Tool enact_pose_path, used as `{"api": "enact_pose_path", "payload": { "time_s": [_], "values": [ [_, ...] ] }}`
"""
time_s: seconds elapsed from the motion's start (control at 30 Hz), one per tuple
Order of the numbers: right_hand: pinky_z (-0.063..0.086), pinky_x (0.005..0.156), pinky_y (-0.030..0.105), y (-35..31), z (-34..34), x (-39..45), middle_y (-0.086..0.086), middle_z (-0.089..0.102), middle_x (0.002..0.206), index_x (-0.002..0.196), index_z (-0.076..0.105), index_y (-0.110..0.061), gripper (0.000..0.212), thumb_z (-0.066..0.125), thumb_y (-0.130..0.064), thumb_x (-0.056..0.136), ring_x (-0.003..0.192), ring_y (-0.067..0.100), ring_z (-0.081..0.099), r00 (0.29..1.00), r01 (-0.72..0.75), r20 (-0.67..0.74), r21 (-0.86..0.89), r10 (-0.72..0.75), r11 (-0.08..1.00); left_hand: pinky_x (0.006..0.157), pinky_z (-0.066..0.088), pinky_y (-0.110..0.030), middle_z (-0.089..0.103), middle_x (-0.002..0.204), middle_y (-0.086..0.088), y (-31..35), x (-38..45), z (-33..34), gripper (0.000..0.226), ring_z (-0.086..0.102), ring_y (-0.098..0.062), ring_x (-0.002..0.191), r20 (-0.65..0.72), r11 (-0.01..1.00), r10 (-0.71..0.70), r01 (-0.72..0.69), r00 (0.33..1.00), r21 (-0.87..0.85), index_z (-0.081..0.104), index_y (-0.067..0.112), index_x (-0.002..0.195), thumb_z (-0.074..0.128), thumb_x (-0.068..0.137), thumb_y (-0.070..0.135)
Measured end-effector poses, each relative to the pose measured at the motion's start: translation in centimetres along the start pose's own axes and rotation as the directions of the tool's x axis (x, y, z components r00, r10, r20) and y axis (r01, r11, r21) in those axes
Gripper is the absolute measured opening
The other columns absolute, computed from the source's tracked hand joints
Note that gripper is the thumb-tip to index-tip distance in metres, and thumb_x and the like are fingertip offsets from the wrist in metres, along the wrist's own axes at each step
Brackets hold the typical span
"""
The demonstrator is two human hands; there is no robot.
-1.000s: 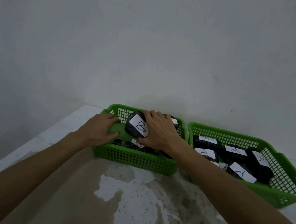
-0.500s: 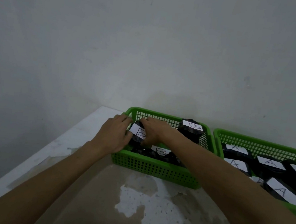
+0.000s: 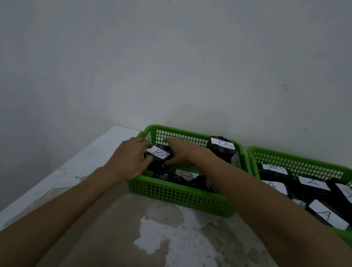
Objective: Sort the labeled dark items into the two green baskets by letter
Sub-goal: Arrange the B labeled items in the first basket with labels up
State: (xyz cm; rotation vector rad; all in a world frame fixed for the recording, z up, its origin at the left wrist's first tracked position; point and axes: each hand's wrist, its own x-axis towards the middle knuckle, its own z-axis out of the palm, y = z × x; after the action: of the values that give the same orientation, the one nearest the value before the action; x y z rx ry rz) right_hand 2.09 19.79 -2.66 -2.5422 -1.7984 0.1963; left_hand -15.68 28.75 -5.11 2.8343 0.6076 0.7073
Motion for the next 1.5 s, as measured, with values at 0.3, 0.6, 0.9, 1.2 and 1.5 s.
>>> {"api": "enact_pose_path", "payload": {
  "time_s": [0.3,0.6,0.9,1.2,1.5],
  "values": [
    [0.042,0.106,0.044,2.8,-5.2,-6.6,0.01,0.048,0.146,0.149,0.034,-0.014,0.072,0.067,-0.04,0.091,0.132,0.029,0.047,0.991,0.009,-0.131,-0.004,-0.009,1.0,0.089,0.046,-0.027,0.063,0.123,0.004,4.1,1.1,-1.9,0.055,0.058,-0.014,0.108,0.366,0.994,0.102,-0.08,0.925,-0.076,0.063,0.017,0.125,0.074,0.08,0.047],
    [0.054,0.092,0.043,5.7,-2.0,-16.2,0.005,0.064,0.127,0.135,0.054,-0.016,0.05,0.063,-0.04,0.093,0.111,0.022,0.062,0.954,0.021,-0.298,0.155,0.026,0.988,0.098,0.044,-0.028,0.059,0.136,0.003,8.7,3.7,-1.5,0.053,0.057,-0.017,0.119,0.777,0.984,-0.068,-0.086,0.626,0.156,0.052,0.026,0.14,0.063,0.091,0.043],
    [0.055,0.092,0.042,6.7,0.1,-17.8,0.005,0.065,0.125,0.135,0.055,-0.015,0.049,0.063,-0.039,0.094,0.11,0.022,0.062,0.944,0.017,-0.325,0.248,0.067,0.969,0.102,0.044,-0.033,0.061,0.13,-0.001,8.4,3.9,-1.6,0.053,0.057,-0.019,0.114,0.772,0.98,-0.185,0.059,0.608,0.188,0.056,0.019,0.135,0.065,0.089,0.043],
    [0.056,0.086,0.04,5.8,-0.3,-17.5,0.007,0.068,0.116,0.132,0.056,-0.014,0.061,0.046,-0.062,0.095,0.097,0.022,0.064,0.935,-0.057,-0.277,0.5,0.222,0.864,0.086,0.052,-0.036,0.059,0.112,0.004,8.6,2.8,-2.9,0.056,0.059,-0.017,0.101,0.503,0.979,0.001,0.103,0.864,-0.178,0.052,0.023,0.11,0.086,0.069,0.04],
    [0.062,0.082,0.043,5.3,-1.5,-18.1,0.001,0.067,0.111,0.125,0.059,-0.022,0.056,0.071,-0.056,0.083,0.094,0.023,0.072,0.977,0.001,-0.131,0.791,0.167,0.612,0.06,0.032,-0.013,0.054,0.102,0.01,12.3,-0.6,-4.8,0.053,0.054,-0.015,0.091,0.038,0.971,0.214,-0.209,0.976,-0.113,0.046,0.025,0.105,0.085,0.07,0.031]
  ]
}}
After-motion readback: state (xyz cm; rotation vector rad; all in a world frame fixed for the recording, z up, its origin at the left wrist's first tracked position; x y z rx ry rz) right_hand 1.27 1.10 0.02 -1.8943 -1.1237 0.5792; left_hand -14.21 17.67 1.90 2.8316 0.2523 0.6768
